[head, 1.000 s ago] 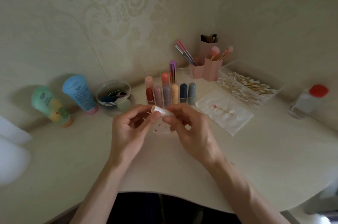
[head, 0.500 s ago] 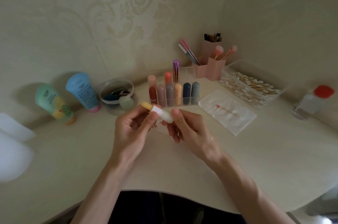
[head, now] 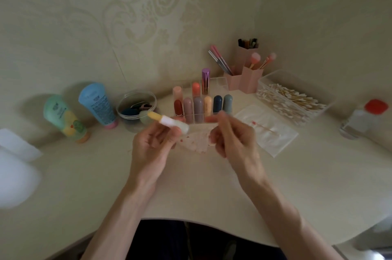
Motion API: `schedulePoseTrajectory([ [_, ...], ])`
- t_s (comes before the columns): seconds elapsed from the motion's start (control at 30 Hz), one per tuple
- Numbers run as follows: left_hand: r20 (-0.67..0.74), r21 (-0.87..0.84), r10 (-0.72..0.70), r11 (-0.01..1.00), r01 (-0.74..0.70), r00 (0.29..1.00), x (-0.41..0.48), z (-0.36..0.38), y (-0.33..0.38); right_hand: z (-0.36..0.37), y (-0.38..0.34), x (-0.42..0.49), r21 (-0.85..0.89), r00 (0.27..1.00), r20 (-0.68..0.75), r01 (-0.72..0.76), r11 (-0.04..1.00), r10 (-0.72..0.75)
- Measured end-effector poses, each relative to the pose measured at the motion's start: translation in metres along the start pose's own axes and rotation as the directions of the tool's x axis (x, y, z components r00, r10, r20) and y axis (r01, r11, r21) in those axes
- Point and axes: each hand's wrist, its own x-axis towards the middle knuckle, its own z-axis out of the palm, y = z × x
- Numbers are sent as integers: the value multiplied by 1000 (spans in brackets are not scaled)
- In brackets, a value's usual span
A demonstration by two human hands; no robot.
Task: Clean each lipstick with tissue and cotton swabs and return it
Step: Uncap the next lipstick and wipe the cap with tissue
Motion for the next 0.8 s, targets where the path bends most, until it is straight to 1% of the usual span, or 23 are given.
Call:
schedulePoseTrajectory([
  [0.03, -27, -16, 1, 1000, -2, 1000, 1, -2, 0, -7, 4, 4, -81, 991, -129, 18, 997, -29],
  [0.07, -39, -22, 5, 1000, -6, 999, 2, -4, -1, -13, 8, 7, -186, 973, -222, 20, 982, -62],
  [0.1, -44, -23, 2, 1000, -3, 999, 3, -5, -1, -18, 10, 9, -276, 961, -262, 13, 961, -89],
  [0.13, -42, -16, -1, 1000, 0, 999, 2, -5, -1, -19, 12, 9, -337, 964, -250, 0, 941, -89],
  [0.2, -31, -7, -12, 1000, 12, 999, 2, -4, -2, -15, 15, 8, -459, 990, -136, -35, 888, -31],
  [0.23, -23, -11, -20, 1000, 19, 1000, 1, -4, -2, -11, 17, 6, -551, 998, -70, -32, 834, -8],
  [0.3, -10, -28, -30, 999, 29, 1000, 1, -4, -3, -4, 24, 3, -725, 998, 38, 55, 687, -40],
  [0.33, -8, -35, -32, 999, 32, 999, 1, -4, -4, -1, 26, 2, -774, 994, 79, 110, 624, -78],
  [0.37, -5, -39, -34, 999, 34, 999, 1, -4, -5, 0, 28, 2, -794, 989, 110, 147, 590, -99],
  [0.4, -1, -39, -36, 999, 36, 999, 2, -4, -6, -1, 28, 3, -792, 986, 129, 167, 587, -108],
  [0.47, 11, -37, -40, 999, 40, 999, 2, -4, -7, -3, 27, 3, -755, 986, 136, 165, 635, -94],
  [0.53, 23, -41, -57, 997, 58, 998, 2, -4, -8, -3, 26, 1, -681, 991, 114, 126, 722, -66],
  [0.63, 67, -40, -90, 995, 93, 994, 1, -2, -8, -3, 23, 1, -524, 997, 22, 69, 849, -68],
  [0.73, 122, -44, -127, 990, 133, 984, 0, -1, -8, -4, 19, 1, -447, 990, -58, 90, 890, -129],
  [0.8, 140, -29, -144, 988, 149, 980, 0, -2, -9, -4, 17, 0, -407, 985, -68, 119, 906, -159],
])
